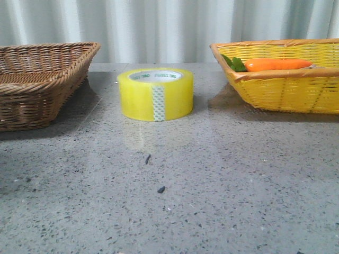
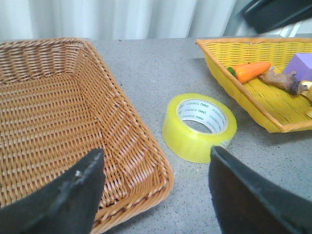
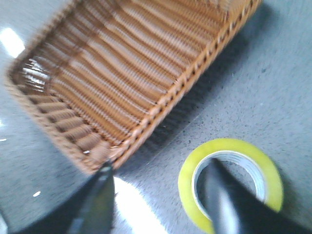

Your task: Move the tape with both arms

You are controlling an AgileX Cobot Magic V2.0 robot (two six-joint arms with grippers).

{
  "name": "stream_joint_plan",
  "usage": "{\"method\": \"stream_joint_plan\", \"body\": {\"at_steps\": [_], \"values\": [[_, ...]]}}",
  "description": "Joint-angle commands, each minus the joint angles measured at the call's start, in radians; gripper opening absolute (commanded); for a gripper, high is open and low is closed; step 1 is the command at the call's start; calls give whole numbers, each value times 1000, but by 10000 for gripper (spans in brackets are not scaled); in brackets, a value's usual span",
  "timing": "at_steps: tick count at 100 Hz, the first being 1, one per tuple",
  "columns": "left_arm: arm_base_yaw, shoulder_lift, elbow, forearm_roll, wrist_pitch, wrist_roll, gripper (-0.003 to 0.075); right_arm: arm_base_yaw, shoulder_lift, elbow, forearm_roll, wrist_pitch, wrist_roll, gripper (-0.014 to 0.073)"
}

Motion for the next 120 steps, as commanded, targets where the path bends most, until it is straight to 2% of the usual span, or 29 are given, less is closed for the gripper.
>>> {"method": "stream_joint_plan", "body": {"at_steps": [1, 9, 23, 43, 55, 75, 94, 108, 120], "values": [[-22, 26, -57, -28, -100, 22, 426, -4, -148, -35, 23, 22, -2, 102], [-45, 73, -99, -28, -102, 35, 426, -4, -236, -13, 11, 66, -4, -72], [-103, 189, -208, -28, -104, 81, 426, -4, -411, 96, -6, 49, -23, -46], [-161, 400, -408, -28, -85, 99, 426, -4, -683, 368, -63, -74, -57, -46], [-159, 541, -560, -28, 36, 99, 415, -4, -830, 547, -99, -164, -57, -46], [-157, 783, -850, -28, 347, 73, 391, -4, -1019, 766, -103, -260, -57, -46], [-157, 949, -1026, 22, 454, -19, 391, -4, -1076, 830, -103, -277, -57, -46], [-157, 1026, -1041, 55, 487, -69, 399, -4, -1076, 832, -103, -282, -57, -46], [-158, 1077, -1041, 58, 523, -97, 461, -4, -1076, 832, -103, -291, -57, -46]]}}
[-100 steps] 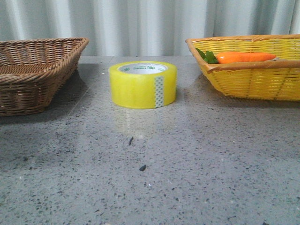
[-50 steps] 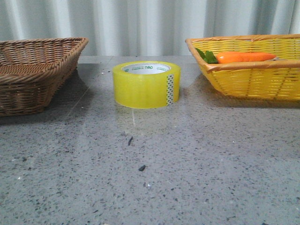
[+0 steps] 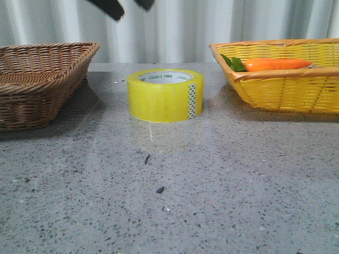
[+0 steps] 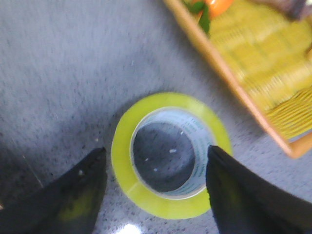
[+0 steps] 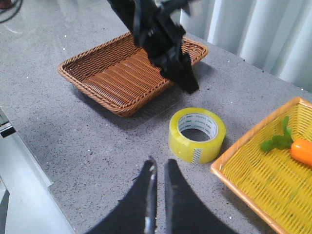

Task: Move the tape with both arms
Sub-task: 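Lower the left gripper onto the tape roll and grasp its rim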

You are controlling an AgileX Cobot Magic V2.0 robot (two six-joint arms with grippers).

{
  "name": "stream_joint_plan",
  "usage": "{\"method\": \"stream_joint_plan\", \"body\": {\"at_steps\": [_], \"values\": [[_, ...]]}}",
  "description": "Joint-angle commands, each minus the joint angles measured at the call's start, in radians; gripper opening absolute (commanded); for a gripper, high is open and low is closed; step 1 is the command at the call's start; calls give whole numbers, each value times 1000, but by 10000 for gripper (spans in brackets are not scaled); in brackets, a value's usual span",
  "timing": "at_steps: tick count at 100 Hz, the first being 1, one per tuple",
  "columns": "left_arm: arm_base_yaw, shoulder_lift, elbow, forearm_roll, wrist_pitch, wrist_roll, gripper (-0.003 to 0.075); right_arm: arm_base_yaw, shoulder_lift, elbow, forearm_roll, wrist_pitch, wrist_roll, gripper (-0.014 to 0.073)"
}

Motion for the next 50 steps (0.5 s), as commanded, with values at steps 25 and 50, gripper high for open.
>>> {"method": "stream_joint_plan", "body": {"at_steps": [25, 50], "values": [[-6, 47, -35, -18, -15, -55, 505, -4, 2, -21, -1, -94, -7, -46], [-6, 103, -37, -11, -53, -55, 505, -4, 2, -21, 7, -94, -7, -46]]}}
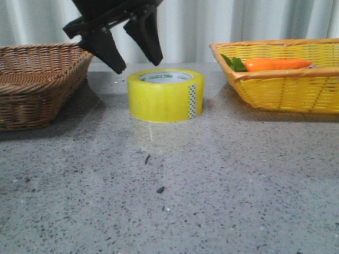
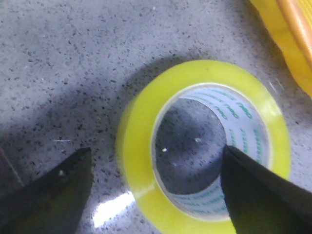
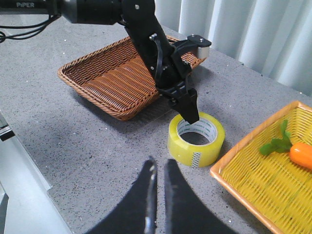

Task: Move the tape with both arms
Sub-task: 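Lower the left gripper onto the tape roll and grasp its rim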

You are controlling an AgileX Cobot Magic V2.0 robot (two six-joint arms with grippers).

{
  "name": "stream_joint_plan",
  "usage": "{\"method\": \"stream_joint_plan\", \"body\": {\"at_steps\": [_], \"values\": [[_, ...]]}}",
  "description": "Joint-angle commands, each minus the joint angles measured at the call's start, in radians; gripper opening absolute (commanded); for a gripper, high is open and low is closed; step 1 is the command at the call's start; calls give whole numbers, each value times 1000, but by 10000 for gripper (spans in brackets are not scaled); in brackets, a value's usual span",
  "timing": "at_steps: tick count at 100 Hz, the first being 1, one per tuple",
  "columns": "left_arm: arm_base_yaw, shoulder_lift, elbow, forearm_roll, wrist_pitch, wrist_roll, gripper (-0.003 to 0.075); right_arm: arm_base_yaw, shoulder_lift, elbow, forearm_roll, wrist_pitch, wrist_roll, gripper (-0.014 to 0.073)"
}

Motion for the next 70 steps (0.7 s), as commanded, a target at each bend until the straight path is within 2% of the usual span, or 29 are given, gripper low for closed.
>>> {"method": "stream_joint_plan", "body": {"at_steps": [1, 24, 35, 43, 70], "values": [[-6, -30, -35, -21, -52, -8, 505, -4, 2, -21, 7, -83, -7, -46], [-6, 13, -33, -23, -68, -8, 503, -4, 2, -21, 7, -83, -7, -46], [-6, 26, -33, -23, -70, -8, 472, -4, 2, -21, 7, -83, -7, -46], [-6, 35, -33, -23, -70, -8, 409, -4, 2, -21, 7, -83, -7, -46], [-6, 55, -33, -39, -66, -8, 73, -4, 2, -10, 7, -83, -7, -46]]}}
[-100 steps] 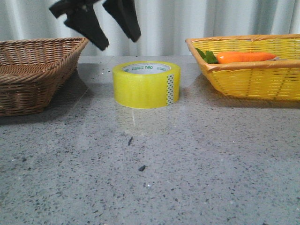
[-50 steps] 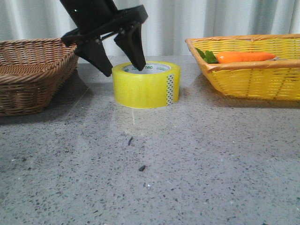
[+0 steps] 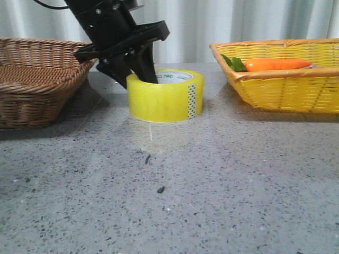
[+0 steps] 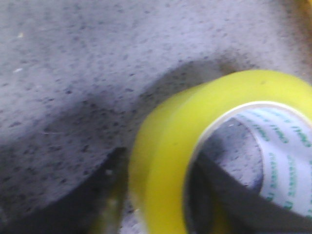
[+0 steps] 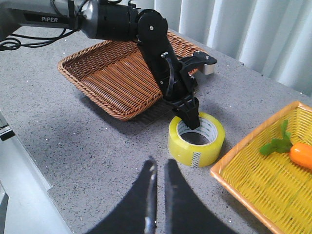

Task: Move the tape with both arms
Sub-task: 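Lower the left gripper onto the tape roll and grasp its rim, then lift the tape with the left gripper toward the brown basket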

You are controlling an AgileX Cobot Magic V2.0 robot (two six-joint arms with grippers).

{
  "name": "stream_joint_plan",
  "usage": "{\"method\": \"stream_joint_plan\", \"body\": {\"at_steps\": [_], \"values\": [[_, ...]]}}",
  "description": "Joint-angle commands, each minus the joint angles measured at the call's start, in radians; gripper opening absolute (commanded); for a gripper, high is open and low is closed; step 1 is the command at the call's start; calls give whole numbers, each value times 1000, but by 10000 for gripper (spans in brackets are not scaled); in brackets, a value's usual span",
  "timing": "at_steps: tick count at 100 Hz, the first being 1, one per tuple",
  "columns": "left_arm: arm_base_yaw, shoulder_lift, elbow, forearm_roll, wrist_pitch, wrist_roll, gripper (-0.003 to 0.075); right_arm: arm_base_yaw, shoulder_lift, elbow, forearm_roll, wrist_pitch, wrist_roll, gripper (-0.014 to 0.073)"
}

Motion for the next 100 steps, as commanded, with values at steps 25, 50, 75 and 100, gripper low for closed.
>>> {"method": "stream_joint_plan", "body": {"at_steps": [25, 50, 75, 100], "values": [[-6, -49, -91, -59, 12, 3, -20, -4, 2, 5, 12, -88, -5, -46], [-6, -51, -342, -114, 122, 5, -20, -4, 2, 5, 12, -93, -5, -46], [13, -51, -734, -97, 181, -20, -20, -4, 2, 5, 12, -93, -5, -46], [87, -74, -937, 59, 293, -67, -20, -4, 2, 5, 12, -128, -5, -46]]}}
